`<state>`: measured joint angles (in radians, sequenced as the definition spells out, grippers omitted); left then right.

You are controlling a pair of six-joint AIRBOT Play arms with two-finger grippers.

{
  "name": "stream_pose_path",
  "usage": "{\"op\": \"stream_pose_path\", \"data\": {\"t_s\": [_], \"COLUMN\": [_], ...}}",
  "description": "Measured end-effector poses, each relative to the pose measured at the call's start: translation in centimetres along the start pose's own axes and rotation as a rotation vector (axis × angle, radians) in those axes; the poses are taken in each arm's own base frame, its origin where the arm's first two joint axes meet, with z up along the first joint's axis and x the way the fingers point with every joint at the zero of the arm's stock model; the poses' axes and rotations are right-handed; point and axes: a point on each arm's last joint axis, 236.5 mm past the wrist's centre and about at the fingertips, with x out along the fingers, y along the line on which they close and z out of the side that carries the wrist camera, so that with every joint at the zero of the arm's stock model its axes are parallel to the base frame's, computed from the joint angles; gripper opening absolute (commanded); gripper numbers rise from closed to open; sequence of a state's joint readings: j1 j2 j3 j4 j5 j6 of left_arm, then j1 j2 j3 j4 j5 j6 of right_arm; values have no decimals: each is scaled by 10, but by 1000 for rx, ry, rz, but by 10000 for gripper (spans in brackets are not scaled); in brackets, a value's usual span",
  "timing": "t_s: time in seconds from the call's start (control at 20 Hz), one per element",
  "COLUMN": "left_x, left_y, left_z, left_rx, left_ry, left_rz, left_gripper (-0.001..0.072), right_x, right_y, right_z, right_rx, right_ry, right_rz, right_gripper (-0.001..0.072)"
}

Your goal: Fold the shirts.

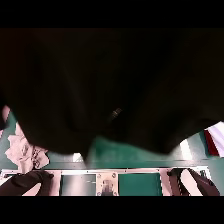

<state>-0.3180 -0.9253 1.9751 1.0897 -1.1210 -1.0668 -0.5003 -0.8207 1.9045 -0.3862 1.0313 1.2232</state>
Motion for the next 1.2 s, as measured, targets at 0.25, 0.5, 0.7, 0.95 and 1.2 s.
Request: {"op": "stream_pose_path", "data": {"t_s": [0.25, 0.5, 0.7, 0.95, 1.2], "left_x": [119, 228, 281, 307, 281], "left_y": [2, -30, -40, -26, 16], "left_z": [-153, -364, -483, -519, -496], "left_rx": [-217, -516, -675, -756, -804], "left_ry": [367, 735, 814, 760, 782], "left_rz": [-144, -315, -279, -202, -248], "left_gripper": [26, 26, 27, 657, 656], "right_x": [54, 101, 102, 84, 43], "right_y": [-138, -280, -333, -339, -342], "right_z": [-93, -297, -481, -585, -560], "right_rx": [239, 553, 780, 914, 993], "right_ry": [187, 482, 710, 850, 927], "right_rz": [-114, -207, -267, -280, -208], "right_gripper": [17, 18, 19, 267, 263]}}
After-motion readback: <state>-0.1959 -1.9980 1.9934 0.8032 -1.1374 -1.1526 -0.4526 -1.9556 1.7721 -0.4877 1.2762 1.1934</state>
